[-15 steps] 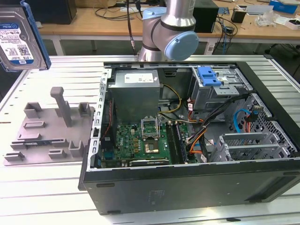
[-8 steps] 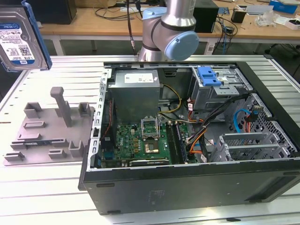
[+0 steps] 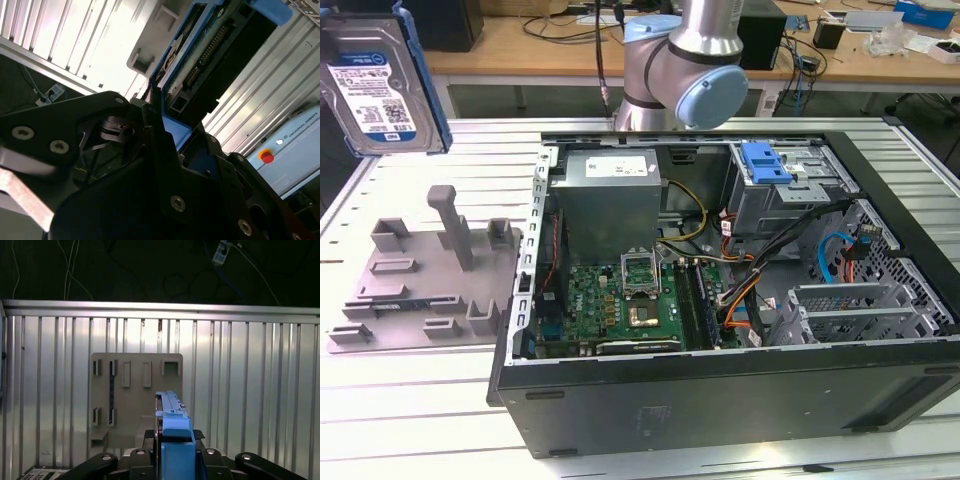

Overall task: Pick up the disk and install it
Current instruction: 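Pick up the disk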

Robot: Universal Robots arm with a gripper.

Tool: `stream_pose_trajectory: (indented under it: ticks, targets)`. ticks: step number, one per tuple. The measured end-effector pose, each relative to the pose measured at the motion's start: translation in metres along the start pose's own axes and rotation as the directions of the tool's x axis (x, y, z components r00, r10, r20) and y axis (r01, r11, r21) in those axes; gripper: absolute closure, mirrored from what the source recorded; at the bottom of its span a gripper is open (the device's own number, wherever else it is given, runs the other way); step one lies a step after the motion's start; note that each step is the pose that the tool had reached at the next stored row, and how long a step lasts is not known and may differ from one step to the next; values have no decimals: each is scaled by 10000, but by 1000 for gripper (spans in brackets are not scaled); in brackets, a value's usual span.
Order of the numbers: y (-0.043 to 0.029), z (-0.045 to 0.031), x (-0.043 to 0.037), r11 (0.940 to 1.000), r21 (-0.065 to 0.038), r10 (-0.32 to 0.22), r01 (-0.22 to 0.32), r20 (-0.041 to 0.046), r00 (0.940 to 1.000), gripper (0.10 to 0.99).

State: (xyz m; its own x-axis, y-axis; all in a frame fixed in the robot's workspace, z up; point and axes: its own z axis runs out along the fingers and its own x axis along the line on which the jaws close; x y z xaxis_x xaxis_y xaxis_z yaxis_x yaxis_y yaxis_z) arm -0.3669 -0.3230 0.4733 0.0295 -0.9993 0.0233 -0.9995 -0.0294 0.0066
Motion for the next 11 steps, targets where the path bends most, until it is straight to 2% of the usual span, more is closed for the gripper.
stream_pose_trajectory:
  ticks: [7, 9, 11]
  targets:
    - [-225, -5, 107, 10000, 0, 0, 0, 0, 10000, 718]
    - [-362, -6, 155, 10000, 0, 1, -1, 2, 10000, 718]
    - [-470, -7, 193, 10000, 1, -2, 2, 4, 10000, 718]
